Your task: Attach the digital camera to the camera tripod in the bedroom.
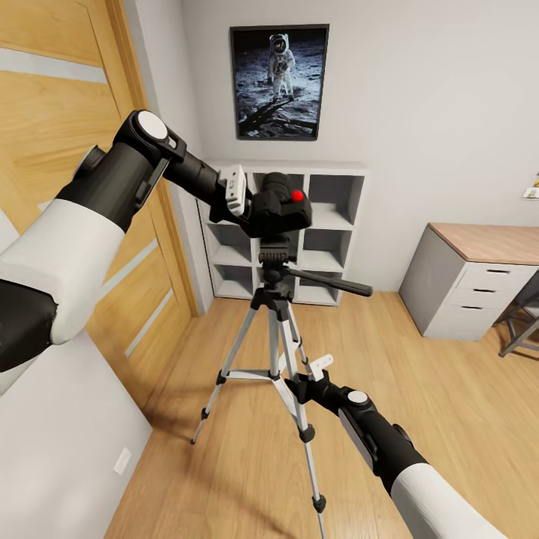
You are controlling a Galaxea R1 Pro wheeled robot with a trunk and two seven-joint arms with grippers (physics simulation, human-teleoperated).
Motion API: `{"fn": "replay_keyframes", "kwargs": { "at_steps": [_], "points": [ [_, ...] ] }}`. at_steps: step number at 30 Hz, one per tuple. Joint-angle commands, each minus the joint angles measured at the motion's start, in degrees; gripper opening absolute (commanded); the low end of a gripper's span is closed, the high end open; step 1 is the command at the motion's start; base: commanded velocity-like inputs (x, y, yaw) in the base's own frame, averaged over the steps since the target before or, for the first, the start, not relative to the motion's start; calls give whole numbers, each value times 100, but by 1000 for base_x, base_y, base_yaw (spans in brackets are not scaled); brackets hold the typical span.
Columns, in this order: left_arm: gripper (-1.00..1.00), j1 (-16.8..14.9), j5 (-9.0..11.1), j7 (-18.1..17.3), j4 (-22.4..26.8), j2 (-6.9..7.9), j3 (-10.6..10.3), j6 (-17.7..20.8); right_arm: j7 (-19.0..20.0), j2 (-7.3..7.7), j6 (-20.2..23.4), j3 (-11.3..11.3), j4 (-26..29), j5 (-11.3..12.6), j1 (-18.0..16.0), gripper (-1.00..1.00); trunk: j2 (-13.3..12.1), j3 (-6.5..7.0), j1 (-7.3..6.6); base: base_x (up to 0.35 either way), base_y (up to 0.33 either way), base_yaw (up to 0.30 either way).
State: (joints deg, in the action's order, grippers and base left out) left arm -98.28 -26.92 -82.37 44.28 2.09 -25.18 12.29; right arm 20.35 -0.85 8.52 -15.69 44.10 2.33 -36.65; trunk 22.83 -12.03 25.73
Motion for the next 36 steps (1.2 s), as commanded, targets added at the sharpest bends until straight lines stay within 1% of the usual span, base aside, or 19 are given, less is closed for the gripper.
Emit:
{"fn": "replay_keyframes", "kwargs": {
  "at_steps": [1,9,16,36],
  "points": [
    [-100,-8,-9,-38,17,2,-16,60,5,-2,36,-4,-15,-144,0,-100,9,-13,5,0,0,0],
    [-100,-7,-6,-213,57,4,-29,63,5,-3,36,-4,-16,-153,0,-100,9,-13,5,0,0,0],
    [-100,-7,-18,-474,86,17,-38,125,4,-3,36,-4,-16,-153,0,-100,9,-13,5,0,0,0],
    [-100,-7,-42,-543,107,41,-48,190,3,-3,34,4,-16,-154,0,-100,9,-13,5,0,0,0]
  ]
}}
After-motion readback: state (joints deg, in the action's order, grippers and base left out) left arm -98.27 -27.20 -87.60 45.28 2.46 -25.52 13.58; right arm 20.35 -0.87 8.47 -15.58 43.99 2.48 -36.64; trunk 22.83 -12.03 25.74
